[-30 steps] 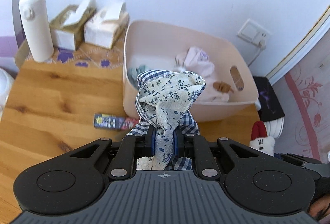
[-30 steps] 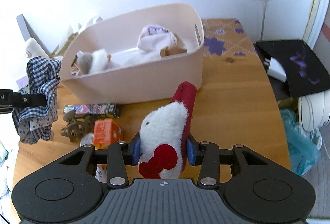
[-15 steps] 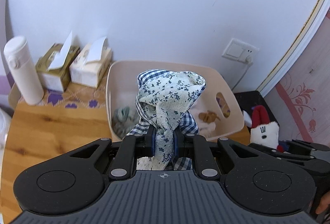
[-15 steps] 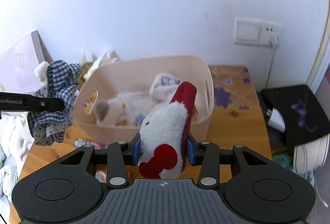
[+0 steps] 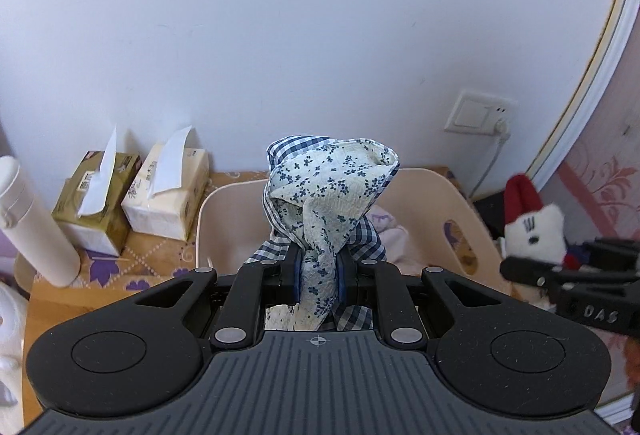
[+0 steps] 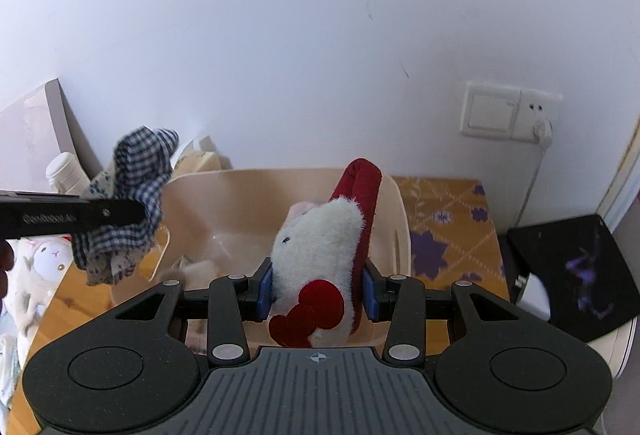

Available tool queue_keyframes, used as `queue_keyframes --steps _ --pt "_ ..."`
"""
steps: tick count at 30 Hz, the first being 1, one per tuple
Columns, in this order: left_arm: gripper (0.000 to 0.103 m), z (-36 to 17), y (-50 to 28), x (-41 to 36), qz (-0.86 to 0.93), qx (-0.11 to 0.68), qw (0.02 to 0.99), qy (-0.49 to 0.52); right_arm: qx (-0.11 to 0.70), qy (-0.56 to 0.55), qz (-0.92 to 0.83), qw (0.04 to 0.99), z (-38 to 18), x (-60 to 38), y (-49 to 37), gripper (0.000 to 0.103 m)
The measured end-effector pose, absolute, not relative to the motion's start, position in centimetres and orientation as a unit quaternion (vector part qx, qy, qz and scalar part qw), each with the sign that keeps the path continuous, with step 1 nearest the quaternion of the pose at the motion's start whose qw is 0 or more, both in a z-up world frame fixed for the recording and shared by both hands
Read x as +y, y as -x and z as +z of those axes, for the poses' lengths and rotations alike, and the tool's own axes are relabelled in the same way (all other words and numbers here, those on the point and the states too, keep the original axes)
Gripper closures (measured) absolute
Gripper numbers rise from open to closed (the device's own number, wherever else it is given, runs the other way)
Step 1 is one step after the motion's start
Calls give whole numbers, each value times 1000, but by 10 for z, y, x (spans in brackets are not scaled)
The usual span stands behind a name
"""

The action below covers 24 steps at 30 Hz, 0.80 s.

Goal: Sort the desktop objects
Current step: 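Lift and carry the red-white plush and floral cloth over the basket, then open both grippers to drop the plush and cloth into the basket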

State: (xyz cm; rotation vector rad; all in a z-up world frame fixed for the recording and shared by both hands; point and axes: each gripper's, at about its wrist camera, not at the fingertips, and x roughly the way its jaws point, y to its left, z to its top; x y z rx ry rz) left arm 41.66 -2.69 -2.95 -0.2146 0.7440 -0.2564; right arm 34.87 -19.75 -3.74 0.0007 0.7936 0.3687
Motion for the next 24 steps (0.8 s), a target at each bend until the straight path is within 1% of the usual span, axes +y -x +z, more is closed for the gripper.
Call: queue_keyframes --steps 7,11,21,23,24 --pt "87 -54 -444 -39 -114 376 918 63 374 28 183 909 -41 -181 -370 63" --pt "87 -70 -457 -44 -111 396 910 49 366 75 188 908 -53 -166 -376 63" --pt "86 -103 -473 -57 -107 465 879 20 408 130 193 883 -99 -143 -392 62" --pt "79 -104 -472 -56 -102 468 878 18 418 129 192 878 -106 -141 -392 61" --pt "70 -104 -471 -55 -97 466 879 18 421 130 189 878 -107 -142 -390 58"
